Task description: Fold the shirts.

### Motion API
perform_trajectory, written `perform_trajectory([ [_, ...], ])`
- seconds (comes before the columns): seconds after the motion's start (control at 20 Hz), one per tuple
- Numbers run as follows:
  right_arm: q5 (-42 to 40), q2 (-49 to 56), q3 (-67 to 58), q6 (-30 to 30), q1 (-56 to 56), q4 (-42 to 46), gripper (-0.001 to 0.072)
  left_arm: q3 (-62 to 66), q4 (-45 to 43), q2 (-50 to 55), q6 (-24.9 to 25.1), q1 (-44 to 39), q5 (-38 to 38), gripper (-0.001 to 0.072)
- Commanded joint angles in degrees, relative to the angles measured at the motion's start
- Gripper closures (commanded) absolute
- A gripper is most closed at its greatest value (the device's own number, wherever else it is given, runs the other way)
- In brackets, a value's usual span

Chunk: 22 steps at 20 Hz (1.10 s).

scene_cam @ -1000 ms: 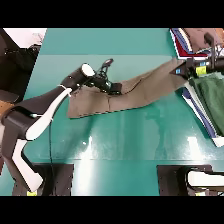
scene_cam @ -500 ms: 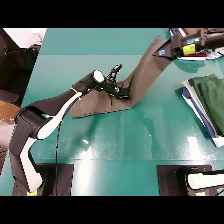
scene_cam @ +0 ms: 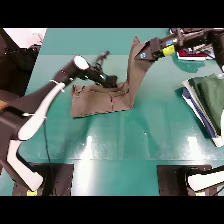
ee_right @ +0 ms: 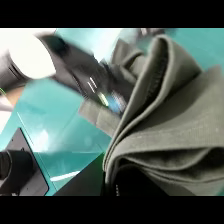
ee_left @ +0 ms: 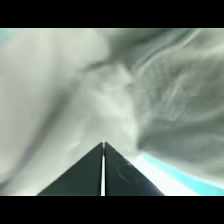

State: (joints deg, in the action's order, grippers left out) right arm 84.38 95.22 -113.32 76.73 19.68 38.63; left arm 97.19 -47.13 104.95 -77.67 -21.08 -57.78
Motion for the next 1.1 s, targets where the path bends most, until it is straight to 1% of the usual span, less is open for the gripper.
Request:
perform_trajectory([
  [0.0, -5.66, 0.2, 1.75, -3.06, 5.29, -0.13, 0.0699, 0.07, -5.92, -7.23, 1.44, 7.85, -3.98, 0.0678],
  [0.2, -15.39, 3.52, 2.1, -5.95, 15.89, -0.2, 0.0698, 0.07, -8.31, -15.43, 1.66, 18.36, -6.99, 0.0677],
  [0.3, -19.91, 7.48, 1.62, -7.74, 21.84, -0.11, 0.0698, 0.07, -8.37, -18.36, 1.64, 22.75, -7.89, 0.0677],
  [0.4, -23.39, 12.98, -1.7, -11.34, 26.88, 0.0, 0.069, 0.07, -8.35, -20.5, 1.6, 26.01, -8.83, 0.0677],
  [0.45, -24.74, 15.85, -4.04, -11.93, 28.83, -0.02, 0.0546, 0.07, -8.28, -21.2, 1.57, 27.23, -9.75, 0.0677],
  [0.5, -25.97, 17.97, -5.66, -11.91, 30.05, -0.04, 0.0282, 0.07, -8.26, -21.77, 1.6, 28.11, -10.97, 0.0677],
  [0.55, -26.45, 19.19, -6.29, -11.87, 30.75, -0.2, 0.0172, 0.07, -8.24, -21.99, 1.6, 28.65, -12.26, 0.0677],
  [0.6, -25.46, 19.32, -5.77, -11.87, 30.77, -0.07, 0.0175, 0.07, -8.33, -22.03, 1.62, 28.7, -13.75, 0.0677],
  [0.65, -23.78, 18.4, -4.28, -11.87, 30.05, 0.2, 0.0217, 0.07, -8.46, -22.03, 1.64, 28.7, -14.93, 0.0677],
  [0.7, -21.35, 16.76, -2.14, -11.85, 28.63, 0.68, 0.0287, 0.07, -8.39, -22.03, 1.64, 28.68, -15.82, 0.0677],
  [0.8, -14.69, 12.96, 2.58, -11.65, 24.0, 1.86, 0.0287, 0.07, -8.26, -22.03, 1.62, 28.68, -16.72, 0.0677],
  [0.85, -11.85, 11.04, 5.05, -10.78, 21.38, 3.72, 0.03, 0.07, -8.26, -22.03, 1.64, 28.68, -17.09, 0.0677],
  [0.9, -9.97, 8.9, 8.02, -9.4, 18.51, 6.51, 0.0358, 0.07, -8.24, -22.03, 1.62, 28.68, -17.53, 0.0677],
  [0.95, -9.11, 6.45, 11.82, -7.89, 15.34, 9.79, 0.0376, 0.04, -8.22, -22.03, 1.64, 28.68, -18.08, 0.0677],
  [1.05, -9.46, 2.12, 19.45, -4.72, 8.92, 14.38, 0.0377, 0.04, -8.22, -22.03, 1.62, 28.68, -18.53, 0.0677],
])
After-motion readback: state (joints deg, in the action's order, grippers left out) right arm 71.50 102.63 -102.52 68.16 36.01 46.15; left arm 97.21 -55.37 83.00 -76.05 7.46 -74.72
